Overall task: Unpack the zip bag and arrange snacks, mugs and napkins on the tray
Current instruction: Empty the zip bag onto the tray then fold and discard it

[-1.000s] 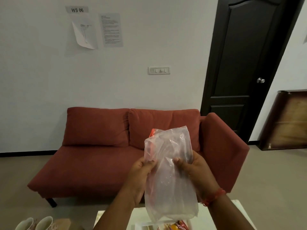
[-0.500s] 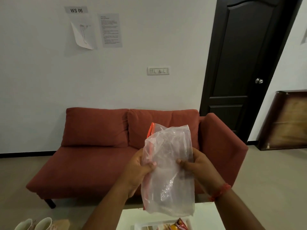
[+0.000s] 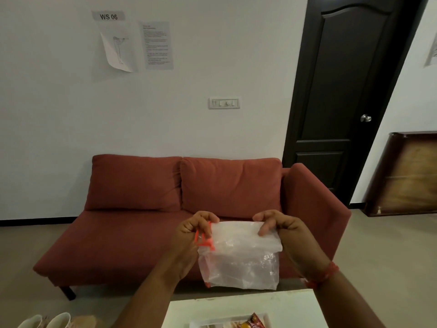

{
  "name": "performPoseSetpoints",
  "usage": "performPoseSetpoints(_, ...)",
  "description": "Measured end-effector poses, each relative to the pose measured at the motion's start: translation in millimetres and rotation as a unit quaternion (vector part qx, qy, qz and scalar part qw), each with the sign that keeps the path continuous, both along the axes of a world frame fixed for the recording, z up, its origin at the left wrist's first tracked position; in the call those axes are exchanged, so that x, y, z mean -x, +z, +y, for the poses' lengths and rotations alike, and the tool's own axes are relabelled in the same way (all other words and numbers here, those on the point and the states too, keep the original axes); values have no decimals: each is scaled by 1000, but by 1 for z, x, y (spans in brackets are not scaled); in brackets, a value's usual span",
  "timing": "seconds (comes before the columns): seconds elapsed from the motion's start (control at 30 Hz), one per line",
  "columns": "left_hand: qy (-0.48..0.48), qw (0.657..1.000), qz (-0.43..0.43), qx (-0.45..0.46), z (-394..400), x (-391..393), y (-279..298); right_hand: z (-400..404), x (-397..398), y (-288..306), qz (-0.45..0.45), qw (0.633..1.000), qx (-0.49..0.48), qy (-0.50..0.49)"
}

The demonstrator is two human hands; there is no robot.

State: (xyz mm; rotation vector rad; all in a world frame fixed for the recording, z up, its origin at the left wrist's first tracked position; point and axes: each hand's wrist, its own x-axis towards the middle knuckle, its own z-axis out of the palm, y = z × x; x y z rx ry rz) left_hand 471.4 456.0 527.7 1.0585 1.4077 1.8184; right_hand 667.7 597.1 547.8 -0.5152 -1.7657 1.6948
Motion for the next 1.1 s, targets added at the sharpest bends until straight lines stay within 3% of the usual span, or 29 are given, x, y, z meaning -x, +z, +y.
performPoseSetpoints(0.1,9,997,73,-24,1,6,-1,5,-6,1,24,998,28,-52)
performPoseSetpoints(0.2,4,981,194,-21,3,5,7,7,-4,14,-57,988,-103,-103)
performPoseSetpoints(0.23,2,974,228,-19,5,2,10,5,-2,23,-128,976,-167,-59)
performPoseSetpoints(0.3,-6,960,279,-23,7,-4,17,2,7,36,-283,918,-268,68)
performPoseSetpoints(0.37,-14,955,295,-23,9,-8,22,-5,15,40,-352,872,-312,133)
performPoseSetpoints(0.43,-19,972,233,-24,8,-8,21,-6,17,36,-347,878,-310,113)
performPoseSetpoints(0.53,-6,999,-41,-30,3,1,7,-3,16,26,-300,907,-294,39)
performPoseSetpoints(0.6,0,980,-199,-1,1,4,-10,-2,15,20,-238,937,-255,-10)
performPoseSetpoints(0.67,1,960,-272,67,1,-3,-25,-3,19,11,-170,968,-177,-52)
performPoseSetpoints(0.77,-64,940,-315,117,4,-30,-35,-8,30,-9,-83,993,-27,-74)
performPoseSetpoints(0.87,-89,925,-359,91,8,-48,-36,-16,40,-30,-60,995,29,-75)
performPoseSetpoints(1.0,-29,978,-191,83,11,-44,-37,-20,46,-47,-92,990,13,-105)
performPoseSetpoints(1.1,33,987,-74,142,12,-41,-33,-22,46,-51,-145,984,-46,-90)
